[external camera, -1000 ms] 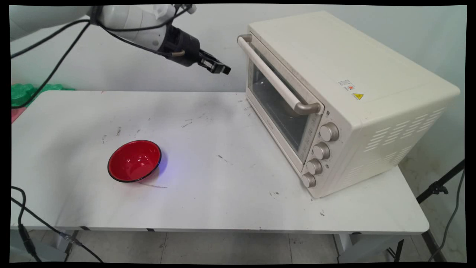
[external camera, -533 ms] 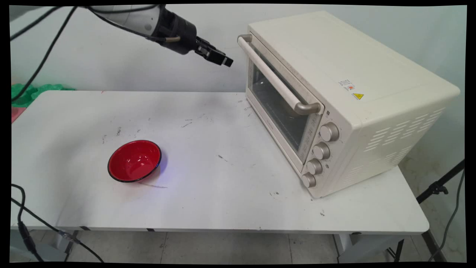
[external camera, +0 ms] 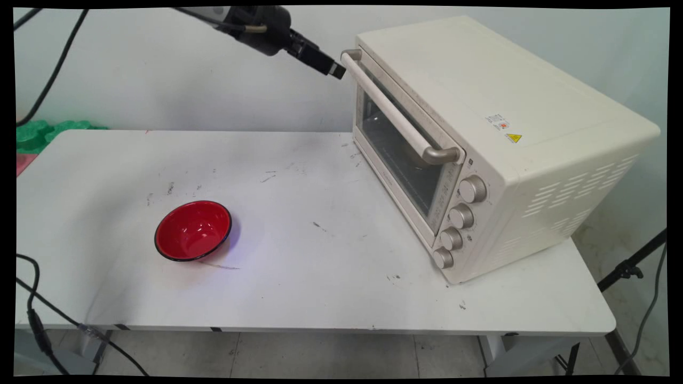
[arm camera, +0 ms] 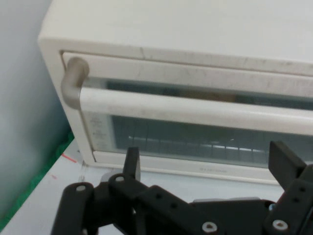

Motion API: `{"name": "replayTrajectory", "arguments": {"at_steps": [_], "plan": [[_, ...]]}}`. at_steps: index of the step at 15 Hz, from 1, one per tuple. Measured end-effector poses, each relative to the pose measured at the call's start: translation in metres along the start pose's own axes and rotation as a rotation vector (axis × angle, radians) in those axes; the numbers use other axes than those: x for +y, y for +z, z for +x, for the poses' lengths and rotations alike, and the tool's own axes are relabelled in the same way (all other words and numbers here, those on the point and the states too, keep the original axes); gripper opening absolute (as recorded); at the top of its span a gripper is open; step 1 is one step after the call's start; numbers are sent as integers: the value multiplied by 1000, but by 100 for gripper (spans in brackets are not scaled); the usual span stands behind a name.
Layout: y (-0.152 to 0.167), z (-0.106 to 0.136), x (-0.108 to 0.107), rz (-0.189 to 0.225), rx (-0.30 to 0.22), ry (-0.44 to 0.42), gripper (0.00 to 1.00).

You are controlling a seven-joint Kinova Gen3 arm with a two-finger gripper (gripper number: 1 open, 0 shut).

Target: Open the oven

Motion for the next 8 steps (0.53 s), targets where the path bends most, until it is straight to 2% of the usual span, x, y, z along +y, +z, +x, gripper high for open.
{"name": "replayTrajectory", "arguments": {"at_steps": [8], "plan": [[22,40,14,0,-26,14,100]]}}
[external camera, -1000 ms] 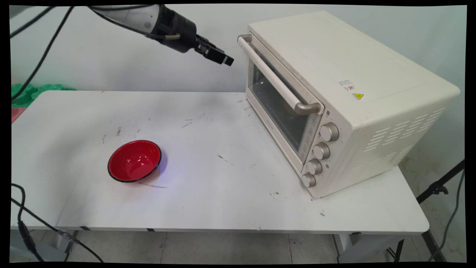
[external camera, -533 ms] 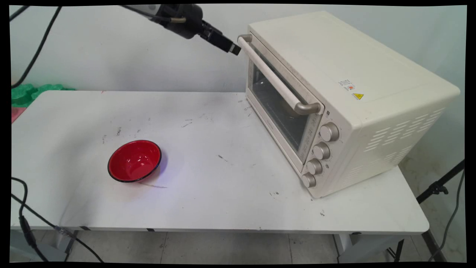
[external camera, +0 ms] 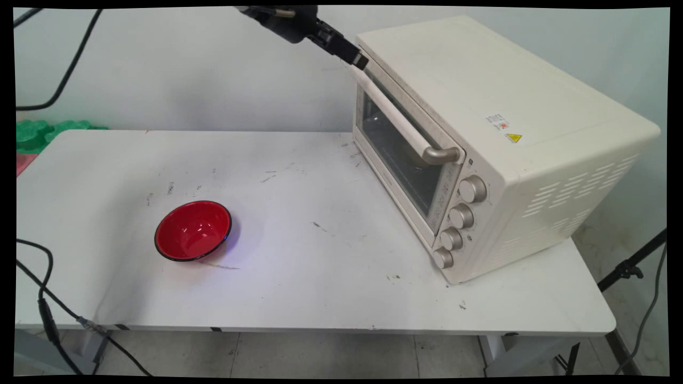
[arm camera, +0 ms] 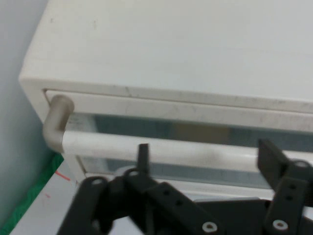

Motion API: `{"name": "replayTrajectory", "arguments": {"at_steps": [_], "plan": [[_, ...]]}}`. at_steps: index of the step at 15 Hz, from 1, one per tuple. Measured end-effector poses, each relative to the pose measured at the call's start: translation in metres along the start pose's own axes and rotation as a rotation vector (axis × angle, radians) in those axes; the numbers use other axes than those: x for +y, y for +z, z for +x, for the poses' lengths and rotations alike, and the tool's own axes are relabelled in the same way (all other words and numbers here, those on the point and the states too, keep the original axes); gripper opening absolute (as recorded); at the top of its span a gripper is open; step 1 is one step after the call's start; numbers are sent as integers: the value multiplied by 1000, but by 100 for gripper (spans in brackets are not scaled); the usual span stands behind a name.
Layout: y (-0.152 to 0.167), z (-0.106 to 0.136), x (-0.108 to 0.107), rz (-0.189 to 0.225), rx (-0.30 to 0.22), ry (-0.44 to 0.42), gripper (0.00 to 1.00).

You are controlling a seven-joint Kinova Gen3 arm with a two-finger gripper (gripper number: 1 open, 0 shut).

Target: Open the oven

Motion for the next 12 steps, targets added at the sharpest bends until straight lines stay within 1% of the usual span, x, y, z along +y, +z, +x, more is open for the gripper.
{"name": "replayTrajectory", "arguments": {"at_steps": [1,5,12], "plan": [[4,4,2,0,-5,3,0],[19,14,7,7,-28,21,0],[47,19,13,15,-67,54,0]]}}
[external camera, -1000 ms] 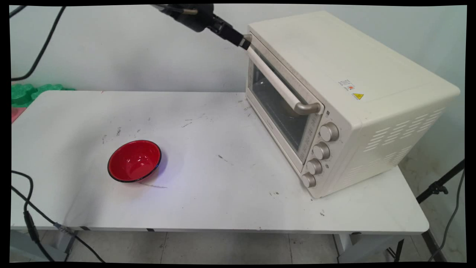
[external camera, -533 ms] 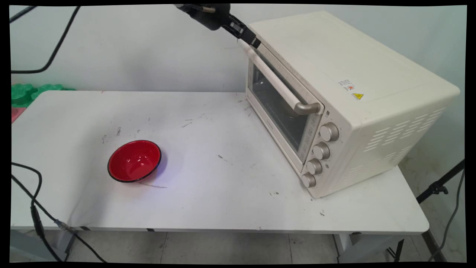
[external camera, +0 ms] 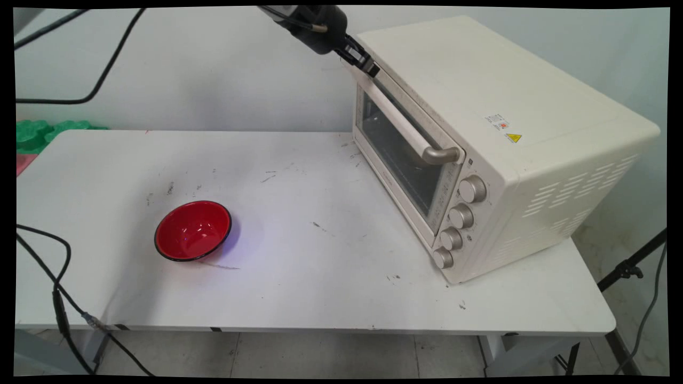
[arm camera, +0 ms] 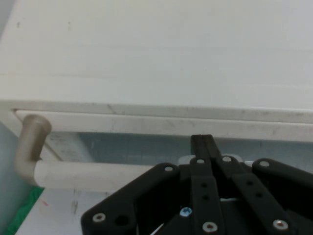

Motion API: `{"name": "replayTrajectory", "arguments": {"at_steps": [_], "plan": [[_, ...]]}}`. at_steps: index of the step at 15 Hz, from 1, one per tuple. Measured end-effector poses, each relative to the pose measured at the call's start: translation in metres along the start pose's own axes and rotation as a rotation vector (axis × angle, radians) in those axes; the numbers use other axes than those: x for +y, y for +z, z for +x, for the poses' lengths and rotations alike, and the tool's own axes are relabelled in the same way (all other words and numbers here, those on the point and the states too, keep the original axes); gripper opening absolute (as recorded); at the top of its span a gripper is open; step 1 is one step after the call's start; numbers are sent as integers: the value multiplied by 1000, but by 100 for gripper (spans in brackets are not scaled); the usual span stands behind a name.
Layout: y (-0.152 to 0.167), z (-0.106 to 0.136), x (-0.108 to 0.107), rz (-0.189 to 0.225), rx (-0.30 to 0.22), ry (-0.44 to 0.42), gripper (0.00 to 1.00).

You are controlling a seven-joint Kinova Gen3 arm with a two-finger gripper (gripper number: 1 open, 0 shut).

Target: Open the oven

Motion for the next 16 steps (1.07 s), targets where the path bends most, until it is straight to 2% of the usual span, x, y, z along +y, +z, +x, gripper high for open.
{"name": "replayTrajectory", "arguments": {"at_steps": [10,16], "plan": [[31,3,4,2,-36,26,0],[32,-7,9,-4,-56,34,0]]}}
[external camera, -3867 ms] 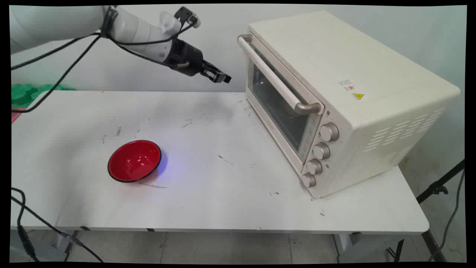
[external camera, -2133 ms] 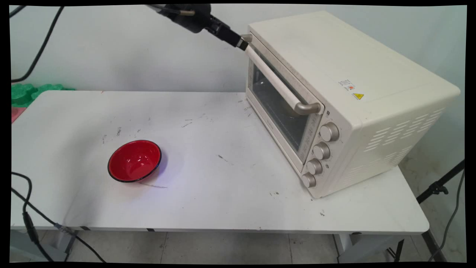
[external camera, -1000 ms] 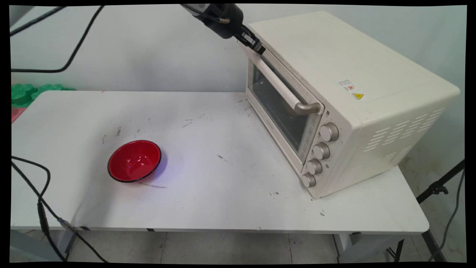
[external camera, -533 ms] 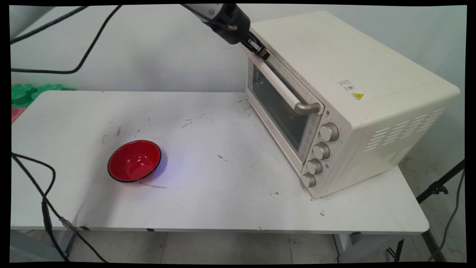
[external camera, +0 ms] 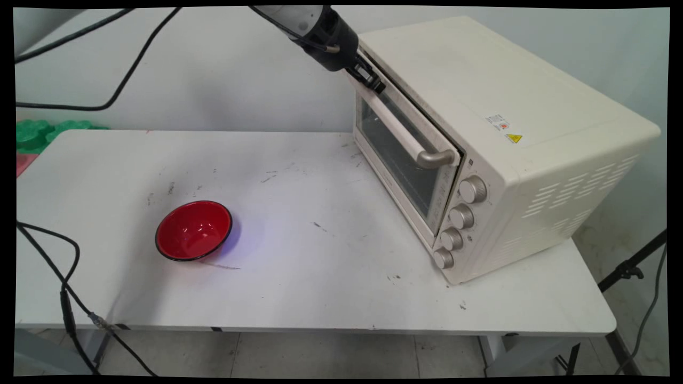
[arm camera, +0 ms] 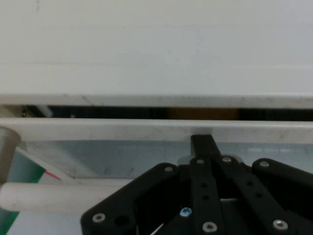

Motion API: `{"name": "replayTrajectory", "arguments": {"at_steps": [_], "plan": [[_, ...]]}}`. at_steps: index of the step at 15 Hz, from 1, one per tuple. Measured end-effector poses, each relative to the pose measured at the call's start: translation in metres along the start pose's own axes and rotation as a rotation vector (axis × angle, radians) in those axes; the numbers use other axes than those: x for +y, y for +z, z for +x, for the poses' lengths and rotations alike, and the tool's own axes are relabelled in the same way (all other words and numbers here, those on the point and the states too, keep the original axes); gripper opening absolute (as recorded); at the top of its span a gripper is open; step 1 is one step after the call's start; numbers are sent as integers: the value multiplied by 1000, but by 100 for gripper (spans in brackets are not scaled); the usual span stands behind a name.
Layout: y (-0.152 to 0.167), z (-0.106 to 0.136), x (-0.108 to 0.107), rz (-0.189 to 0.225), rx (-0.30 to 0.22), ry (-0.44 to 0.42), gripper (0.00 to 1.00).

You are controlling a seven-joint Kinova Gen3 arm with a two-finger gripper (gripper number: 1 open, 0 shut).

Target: Open the oven

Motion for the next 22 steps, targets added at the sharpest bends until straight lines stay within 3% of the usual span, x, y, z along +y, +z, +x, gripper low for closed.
{"name": "replayTrajectory", "arguments": {"at_steps": [11,22], "plan": [[-21,-41,3,-3,-28,-12,0],[-37,-126,-6,12,-4,-57,0]]}}
